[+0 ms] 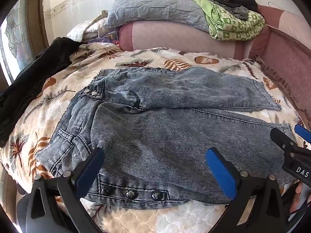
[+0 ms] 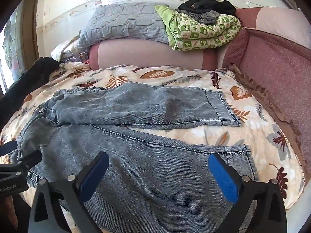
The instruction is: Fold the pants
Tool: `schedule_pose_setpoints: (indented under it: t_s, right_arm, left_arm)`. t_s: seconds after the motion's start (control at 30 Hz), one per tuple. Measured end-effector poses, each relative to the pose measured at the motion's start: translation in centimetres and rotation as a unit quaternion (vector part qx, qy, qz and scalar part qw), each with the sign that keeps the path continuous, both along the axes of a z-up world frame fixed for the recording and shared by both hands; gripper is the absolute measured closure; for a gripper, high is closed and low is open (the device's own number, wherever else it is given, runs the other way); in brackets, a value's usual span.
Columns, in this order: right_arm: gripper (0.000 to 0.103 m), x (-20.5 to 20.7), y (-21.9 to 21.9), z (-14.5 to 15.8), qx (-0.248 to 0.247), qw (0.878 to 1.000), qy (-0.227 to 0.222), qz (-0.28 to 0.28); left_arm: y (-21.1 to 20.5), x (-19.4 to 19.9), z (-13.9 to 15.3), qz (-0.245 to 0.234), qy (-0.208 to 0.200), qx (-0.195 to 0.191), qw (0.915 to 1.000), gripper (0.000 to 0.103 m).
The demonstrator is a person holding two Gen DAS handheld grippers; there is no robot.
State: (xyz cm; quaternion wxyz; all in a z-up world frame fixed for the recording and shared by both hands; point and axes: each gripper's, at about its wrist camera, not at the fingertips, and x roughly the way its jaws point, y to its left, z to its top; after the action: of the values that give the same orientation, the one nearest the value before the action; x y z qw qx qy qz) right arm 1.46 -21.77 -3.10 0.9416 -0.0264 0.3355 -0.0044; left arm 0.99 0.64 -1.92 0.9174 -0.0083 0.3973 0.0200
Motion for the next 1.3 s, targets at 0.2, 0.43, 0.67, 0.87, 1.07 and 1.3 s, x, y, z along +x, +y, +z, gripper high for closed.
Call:
schedule_pose_setpoints:
  t_s: [0.2,0.43,0.67,0.87,1.07,1.3]
  right_arm:
    - [0.0,0.57,0.37,0.11,-0.013,1.0,0.014,0.002]
    - [0.0,-0.12,0.27,-0.19,-0.008,1.0,0.002,0.0]
    - [0.0,-0.13,0.24,-0.2,-0.011,1.0,0.002,0.0]
    - [0.0,-0.16,0.23,-0.16,-0.011,1.0,0.001,0.001]
    - [0.0,-0.18,0.23,-0.14,-0.011,1.0,0.001,0.001]
    - [0.0,-0.22,0.21,-0.13,-0.011,1.0,0.001,0.001]
  left_arm:
    - [0.05,-0.05,-0.28,0.004,0.002,-0.007,1.0,0.0]
    - [0.19,-0.14,-0.43,0.005,0.002,-0.01,0.9999,0.0]
    - [0.12,-0.04,-0.57,0.004,0.006,-0.01,0.9999,0.0]
    - [0.09,-0.09,-0.55,0.004,0.006,-0.01,0.9999,0.0]
    - [-0.09,-0.21,-0.61,0.002,0.006,-0.008,0.9999,0.0]
    - [-0.18,-0.31,-0.61,0.002,0.006,-0.009,0.9999,0.0]
